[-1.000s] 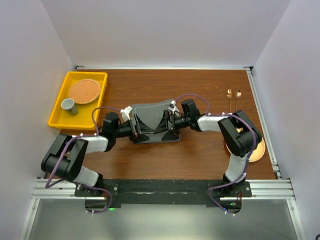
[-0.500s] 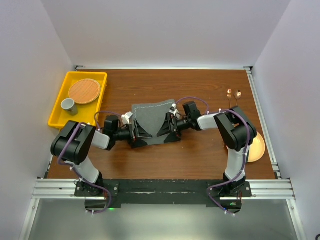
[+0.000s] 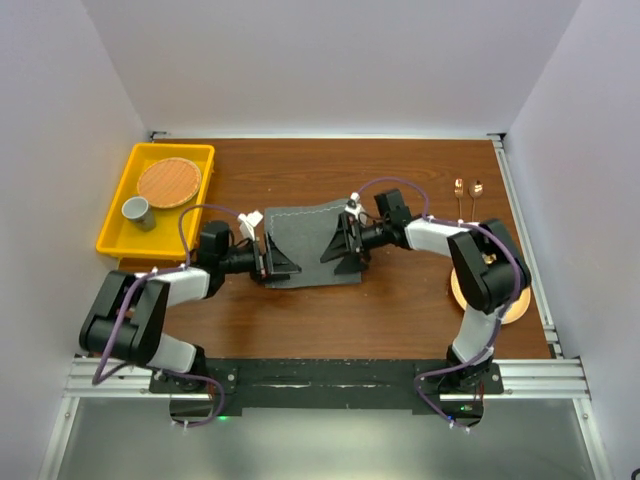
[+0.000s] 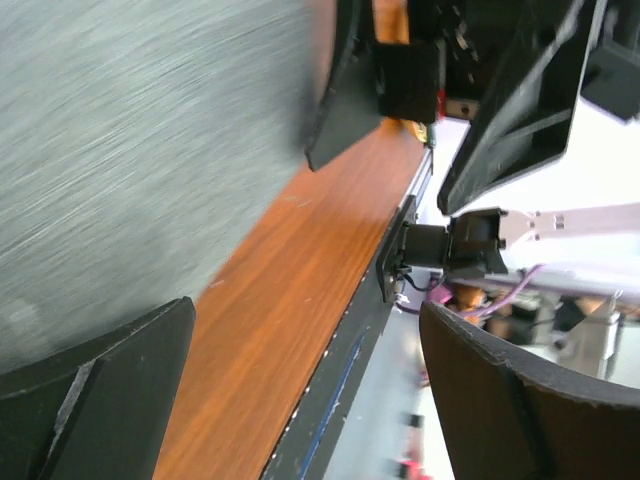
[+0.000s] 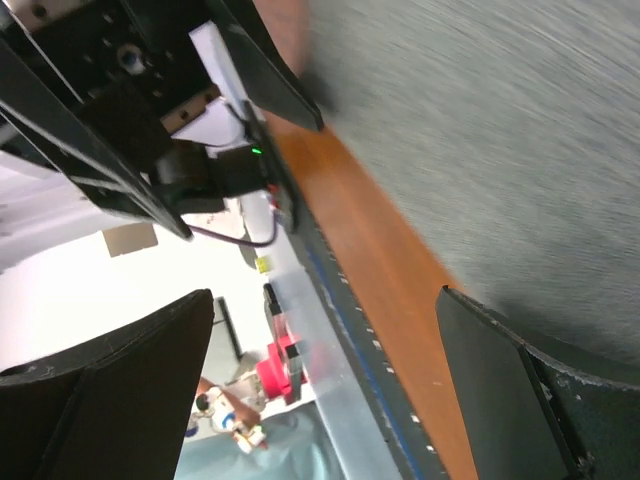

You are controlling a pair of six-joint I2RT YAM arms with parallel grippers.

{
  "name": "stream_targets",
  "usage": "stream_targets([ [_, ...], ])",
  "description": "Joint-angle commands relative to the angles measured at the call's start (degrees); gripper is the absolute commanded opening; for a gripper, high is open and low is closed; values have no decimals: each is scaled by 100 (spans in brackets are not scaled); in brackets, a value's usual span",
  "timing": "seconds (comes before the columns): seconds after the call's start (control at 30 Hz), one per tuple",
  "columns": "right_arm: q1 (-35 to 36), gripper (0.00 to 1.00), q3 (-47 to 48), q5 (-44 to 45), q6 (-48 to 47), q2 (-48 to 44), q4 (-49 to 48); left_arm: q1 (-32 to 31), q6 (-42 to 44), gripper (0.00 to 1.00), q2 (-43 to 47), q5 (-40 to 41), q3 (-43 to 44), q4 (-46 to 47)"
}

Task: Fold the napkin into a case and place the utensils inside
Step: Smooth out the lower triangle-folded napkin at the center of the board.

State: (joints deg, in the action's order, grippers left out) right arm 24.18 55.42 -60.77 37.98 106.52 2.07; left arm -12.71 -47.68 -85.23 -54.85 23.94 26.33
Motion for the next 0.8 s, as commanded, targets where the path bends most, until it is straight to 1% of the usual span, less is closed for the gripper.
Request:
stream_targets([
  [0.0,-28,98,698,-58,-71,-580,198,-179,339,100,508,132,611,-260],
  [0.03,-37,98,698,-49,-1,-475,32,-179,164,100,447,219,629,-112],
  [0.13,-45,98,751,13,-62,-37,-109,-179,198,100,34,396,769,161],
  [0.33,-238,98,988,57,-536,877,-110,-127,215,100,-845,625,884,337],
  [0.47,-327,98,875,92,-660,1160,-119,66,390,100,-1319,677,831,163],
  [0.63,-309,98,523,-74,-485,1126,-321,128,743,100,-1225,572,831,-172],
  [0.67,-318,98,540,-136,-406,1064,-364,128,760,100,-1172,511,866,-154],
  [0.77,-362,98,1013,-286,-212,783,-304,128,901,100,-934,231,1129,-180],
])
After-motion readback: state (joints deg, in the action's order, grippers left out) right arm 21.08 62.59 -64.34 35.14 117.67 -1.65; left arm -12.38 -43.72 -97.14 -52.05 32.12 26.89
